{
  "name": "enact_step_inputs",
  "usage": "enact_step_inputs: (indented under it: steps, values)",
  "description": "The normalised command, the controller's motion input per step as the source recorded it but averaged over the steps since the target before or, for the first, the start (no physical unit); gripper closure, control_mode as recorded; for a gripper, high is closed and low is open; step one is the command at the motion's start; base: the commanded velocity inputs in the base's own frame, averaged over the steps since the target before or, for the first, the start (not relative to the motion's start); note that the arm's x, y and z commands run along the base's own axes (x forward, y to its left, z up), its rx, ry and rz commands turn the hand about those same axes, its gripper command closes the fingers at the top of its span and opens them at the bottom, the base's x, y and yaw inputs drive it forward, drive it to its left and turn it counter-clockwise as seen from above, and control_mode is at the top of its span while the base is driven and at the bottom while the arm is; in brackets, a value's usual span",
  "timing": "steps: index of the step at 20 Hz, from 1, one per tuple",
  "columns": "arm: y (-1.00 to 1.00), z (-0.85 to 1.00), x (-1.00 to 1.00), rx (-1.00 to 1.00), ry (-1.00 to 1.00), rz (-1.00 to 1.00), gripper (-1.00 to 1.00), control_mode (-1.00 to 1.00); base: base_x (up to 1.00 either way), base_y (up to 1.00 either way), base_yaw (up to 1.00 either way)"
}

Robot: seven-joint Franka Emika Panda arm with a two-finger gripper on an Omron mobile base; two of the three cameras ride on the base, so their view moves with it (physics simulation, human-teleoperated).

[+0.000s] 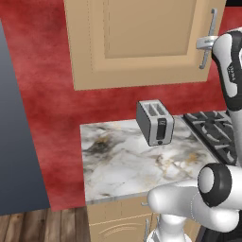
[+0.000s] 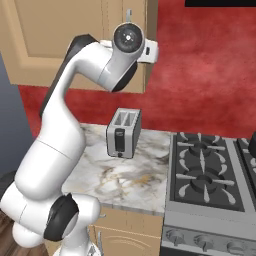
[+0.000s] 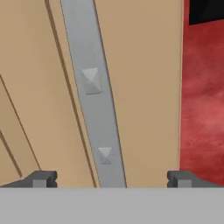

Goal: Open the cabinet and move the ladle to the pot. Then close the cabinet.

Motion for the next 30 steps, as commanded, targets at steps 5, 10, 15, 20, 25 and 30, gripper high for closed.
enact_step_inputs:
  steps: [5, 10, 15, 20, 25, 30]
  values:
    - [0.0, 0.0, 0.38, 0.0, 0.0, 0.02, -1.0, -1.0, 0.0, 0.0, 0.0]
    - [0.0, 0.0, 0.37, 0.0, 0.0, 0.02, -1.0, -1.0, 0.0, 0.0, 0.0]
    - [0.35, 0.0, 0.06, 0.0, 0.0, 0.03, 1.0, -1.0, 0.0, 0.0, 0.0]
    - [0.79, 0.0, -0.05, 0.0, 0.0, 0.01, 1.0, -1.0, 0.0, 0.0, 0.0]
    - [0.85, 0.05, -0.34, -0.01, 0.0, 0.01, 1.0, -1.0, 0.0, 0.0, 0.0]
    - [0.78, 0.22, -0.94, -0.02, 0.0, 0.01, 1.0, -1.0, 0.0, 0.0, 0.0]
